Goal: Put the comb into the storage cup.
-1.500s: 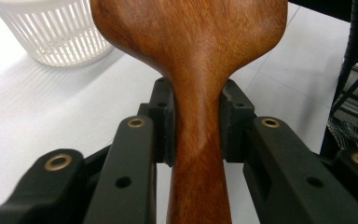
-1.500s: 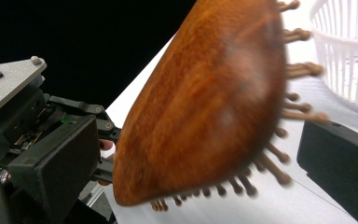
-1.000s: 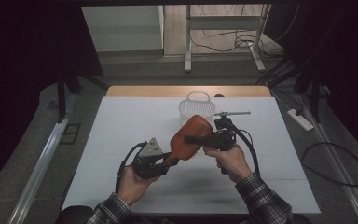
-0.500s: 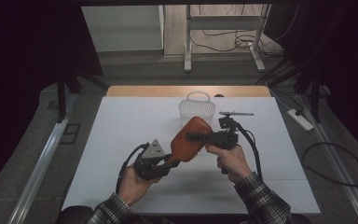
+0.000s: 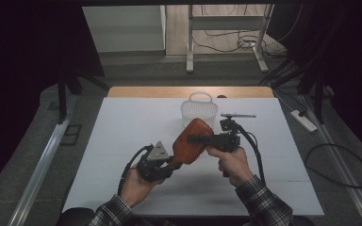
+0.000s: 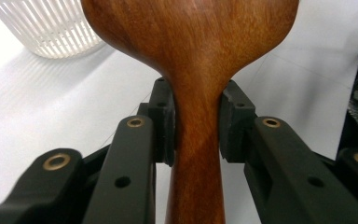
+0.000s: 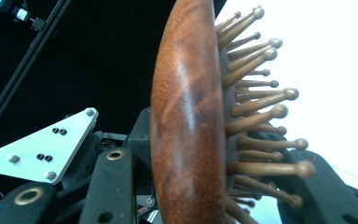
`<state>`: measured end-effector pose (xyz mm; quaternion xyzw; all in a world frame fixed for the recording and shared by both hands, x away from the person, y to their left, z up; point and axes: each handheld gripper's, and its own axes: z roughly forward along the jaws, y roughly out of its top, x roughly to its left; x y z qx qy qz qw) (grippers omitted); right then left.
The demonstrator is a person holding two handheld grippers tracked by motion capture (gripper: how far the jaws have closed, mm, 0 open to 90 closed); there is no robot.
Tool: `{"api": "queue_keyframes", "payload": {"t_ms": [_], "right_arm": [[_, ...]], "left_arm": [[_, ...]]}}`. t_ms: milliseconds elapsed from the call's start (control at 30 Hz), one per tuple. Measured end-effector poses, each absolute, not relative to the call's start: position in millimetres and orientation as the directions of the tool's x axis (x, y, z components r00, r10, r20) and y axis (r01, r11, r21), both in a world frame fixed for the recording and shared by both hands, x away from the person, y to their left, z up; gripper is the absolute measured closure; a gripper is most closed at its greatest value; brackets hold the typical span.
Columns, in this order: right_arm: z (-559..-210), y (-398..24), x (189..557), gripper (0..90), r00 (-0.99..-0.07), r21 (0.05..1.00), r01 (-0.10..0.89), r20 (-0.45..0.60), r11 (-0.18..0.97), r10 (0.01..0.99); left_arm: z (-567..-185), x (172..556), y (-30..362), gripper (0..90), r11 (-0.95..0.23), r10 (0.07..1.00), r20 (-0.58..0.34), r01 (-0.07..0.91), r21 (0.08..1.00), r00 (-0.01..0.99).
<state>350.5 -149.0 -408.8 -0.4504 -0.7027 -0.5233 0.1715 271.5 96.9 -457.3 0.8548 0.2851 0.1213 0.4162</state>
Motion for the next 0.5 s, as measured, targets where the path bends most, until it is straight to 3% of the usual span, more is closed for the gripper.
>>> {"api": "queue_keyframes", "payload": {"t_ms": [133, 200, 300, 367, 500], "right_arm": [[-406.6, -146.8, 348.8, 55.7, -0.553, 0.603, 0.796, 0.689, 0.052, 0.468], [-405.3, -146.9, 348.3, 55.9, -0.564, 0.62, 0.783, 0.669, 0.055, 0.485], [-404.7, -148.3, 348.9, 56.0, -0.566, 0.625, 0.779, 0.667, 0.05, 0.485], [-403.0, -150.4, 349.6, 56.0, -0.573, 0.639, 0.768, 0.652, 0.047, 0.496], [-402.3, -152.4, 350.3, 56.0, -0.58, 0.651, 0.758, 0.641, 0.045, 0.503]], "left_arm": [[-457.4, 271.1, 95.5, 65.1, -0.506, 0.595, -0.002, 0.377, 0.776, 0.804], [-457.7, 271.5, 95.8, 52.7, -0.511, 0.6, 0.006, 0.377, 0.772, 0.8], [-458.3, 272.7, 97.9, 47.3, -0.51, 0.61, 0.002, 0.39, 0.766, 0.792], [-457.8, 273.2, 99.7, 35.9, -0.507, 0.615, -0.001, 0.396, 0.766, 0.789], [-456.9, 273.8, 102.4, 24.2, -0.498, 0.618, -0.019, 0.409, 0.765, 0.786]]}}
